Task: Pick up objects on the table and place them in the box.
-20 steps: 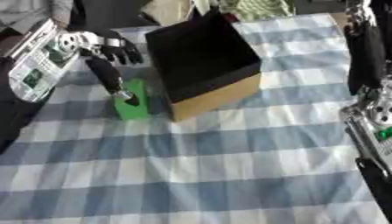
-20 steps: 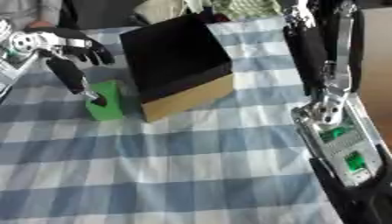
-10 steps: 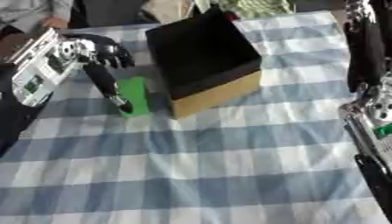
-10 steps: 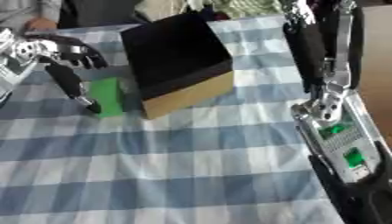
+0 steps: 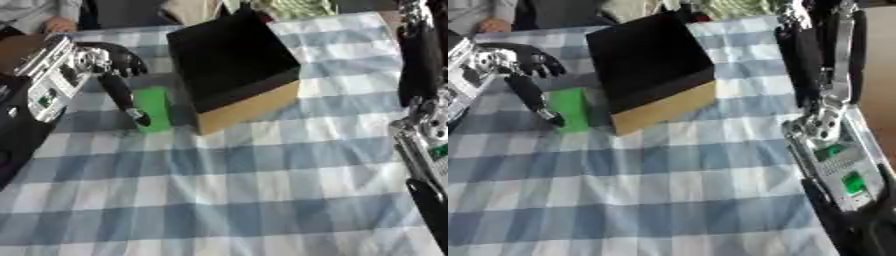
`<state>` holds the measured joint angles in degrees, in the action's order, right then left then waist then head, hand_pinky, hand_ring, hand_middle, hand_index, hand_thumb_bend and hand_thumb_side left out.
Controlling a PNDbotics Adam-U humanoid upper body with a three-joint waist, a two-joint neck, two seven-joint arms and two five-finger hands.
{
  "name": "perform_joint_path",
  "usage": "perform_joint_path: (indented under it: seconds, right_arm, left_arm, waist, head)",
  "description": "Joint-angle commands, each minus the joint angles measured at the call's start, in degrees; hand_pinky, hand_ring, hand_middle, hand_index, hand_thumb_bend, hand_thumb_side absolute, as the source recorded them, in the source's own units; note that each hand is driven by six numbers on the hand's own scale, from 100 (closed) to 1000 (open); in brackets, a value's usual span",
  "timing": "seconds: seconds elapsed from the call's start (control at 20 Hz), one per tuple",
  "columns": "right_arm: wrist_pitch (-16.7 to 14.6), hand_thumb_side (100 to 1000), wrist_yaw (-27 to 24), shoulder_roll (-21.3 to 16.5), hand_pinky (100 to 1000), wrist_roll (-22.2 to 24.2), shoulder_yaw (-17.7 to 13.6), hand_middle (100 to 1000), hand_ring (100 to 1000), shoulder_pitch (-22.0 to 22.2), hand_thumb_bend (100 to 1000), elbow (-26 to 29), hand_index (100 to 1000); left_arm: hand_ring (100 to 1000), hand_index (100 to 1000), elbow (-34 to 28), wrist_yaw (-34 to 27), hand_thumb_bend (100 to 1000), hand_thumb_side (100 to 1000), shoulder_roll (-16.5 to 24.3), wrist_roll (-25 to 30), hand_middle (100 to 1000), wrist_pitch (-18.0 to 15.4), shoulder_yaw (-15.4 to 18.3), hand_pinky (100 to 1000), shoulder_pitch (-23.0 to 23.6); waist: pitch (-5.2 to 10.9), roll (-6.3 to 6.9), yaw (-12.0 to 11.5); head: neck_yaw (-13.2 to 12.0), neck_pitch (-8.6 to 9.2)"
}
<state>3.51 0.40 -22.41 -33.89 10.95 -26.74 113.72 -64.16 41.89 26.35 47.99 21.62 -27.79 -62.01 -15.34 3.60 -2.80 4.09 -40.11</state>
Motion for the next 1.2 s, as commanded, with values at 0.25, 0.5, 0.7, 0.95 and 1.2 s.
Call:
perform_joint_path:
  seconds: [0.25,0.5,0.7,0.95,1.2]
  right_arm:
    - [0.0,620,-0.2,-0.4,863,-0.4,-0.3,682,760,-0.8,100,0.9,813]
    - [0.0,621,-0.3,-0.4,864,-0.7,-0.3,681,760,-0.8,100,0.9,814]
    - [0.1,624,-0.3,-0.3,865,-1.0,-0.4,680,761,-0.8,100,0.9,814]
    - [0.2,626,-0.4,-0.1,865,-1.3,-0.4,681,761,-0.7,100,0.9,814]
    - [0.5,626,-0.3,-0.2,866,-1.4,-0.4,680,761,-0.7,100,0.9,814]
  left_arm:
    - [901,928,0.6,-0.7,762,288,-0.1,4.0,862,4.6,1.7,928,-0.7]
    - [871,836,1.1,-0.2,727,262,-0.3,4.0,755,4.1,1.6,904,-0.5]
    - [813,754,1.9,0.8,519,100,-0.7,4.0,660,4.6,2.5,863,-0.5]
    - [745,686,1.4,-0.3,280,100,-1.1,4.0,584,6.6,3.2,824,-0.6]
    - [726,679,-1.3,-2.2,152,100,-0.6,4.0,573,8.5,3.7,807,-1.1]
  waist:
    - [0.64,-0.11,0.1]
    - [0.54,-0.09,0.2]
    - [0.55,-0.15,0.3]
    - [0.58,-0.17,0.3]
    - [0.62,-0.18,0.3]
  head:
    - [-0.1,0.40]
    - [-0.2,0.34]
    - [-0.3,0.40]
    - [-0.5,0.51]
    - [-0.5,0.39]
